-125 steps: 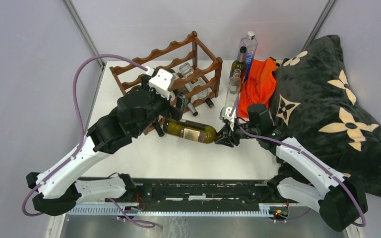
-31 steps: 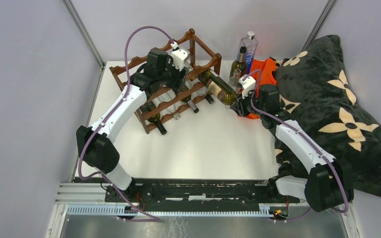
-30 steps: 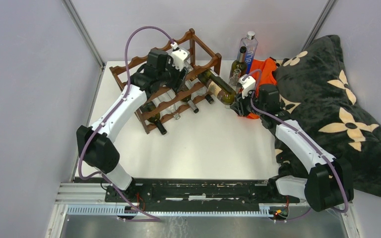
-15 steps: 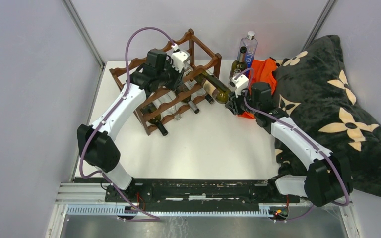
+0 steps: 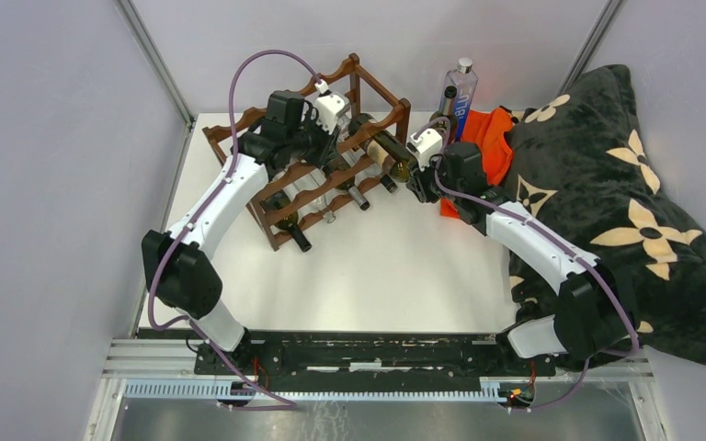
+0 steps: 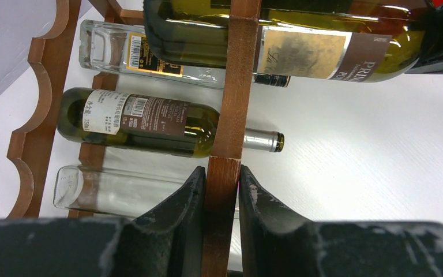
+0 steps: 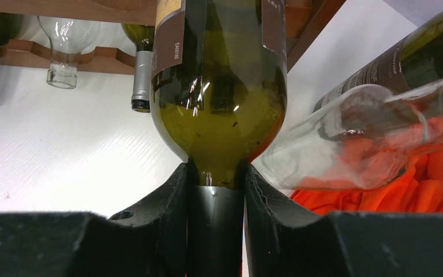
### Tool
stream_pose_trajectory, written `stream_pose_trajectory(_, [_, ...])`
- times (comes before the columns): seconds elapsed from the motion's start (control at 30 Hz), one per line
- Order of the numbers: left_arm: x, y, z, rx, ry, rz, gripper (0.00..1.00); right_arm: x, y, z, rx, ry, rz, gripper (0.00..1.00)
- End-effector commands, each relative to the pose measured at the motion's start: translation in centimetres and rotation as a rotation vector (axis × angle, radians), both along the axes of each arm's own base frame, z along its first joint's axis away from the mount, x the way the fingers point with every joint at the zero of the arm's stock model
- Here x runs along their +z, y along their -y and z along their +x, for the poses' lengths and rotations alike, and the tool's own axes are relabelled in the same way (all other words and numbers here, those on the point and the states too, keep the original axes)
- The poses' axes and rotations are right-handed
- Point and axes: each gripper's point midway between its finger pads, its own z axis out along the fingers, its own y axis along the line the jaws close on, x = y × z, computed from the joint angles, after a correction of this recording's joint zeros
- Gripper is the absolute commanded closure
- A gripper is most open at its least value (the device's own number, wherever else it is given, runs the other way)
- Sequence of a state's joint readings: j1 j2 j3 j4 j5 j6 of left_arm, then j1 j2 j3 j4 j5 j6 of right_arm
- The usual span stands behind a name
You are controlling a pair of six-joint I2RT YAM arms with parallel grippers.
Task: Put the wine bottle on the wine rack
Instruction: Place the wine bottle in the wine rack.
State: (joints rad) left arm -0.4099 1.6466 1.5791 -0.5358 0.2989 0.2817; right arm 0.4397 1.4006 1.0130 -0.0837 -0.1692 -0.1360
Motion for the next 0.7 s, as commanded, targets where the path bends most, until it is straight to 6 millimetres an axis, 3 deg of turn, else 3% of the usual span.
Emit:
stream_pose_trajectory(0.0, [2.9,0.0,-1.6,-0.044,0.048,-0.036,0.94,10.0,-3.1,2.8,0.027,0.310,0.121,1.00])
stream_pose_trajectory(0.67, [3.3,-1.0,-2.5,-0.052,0.084,-0.020,0.97,10.3,-5.0,6.4,-0.048,0.408,0.106,1.00])
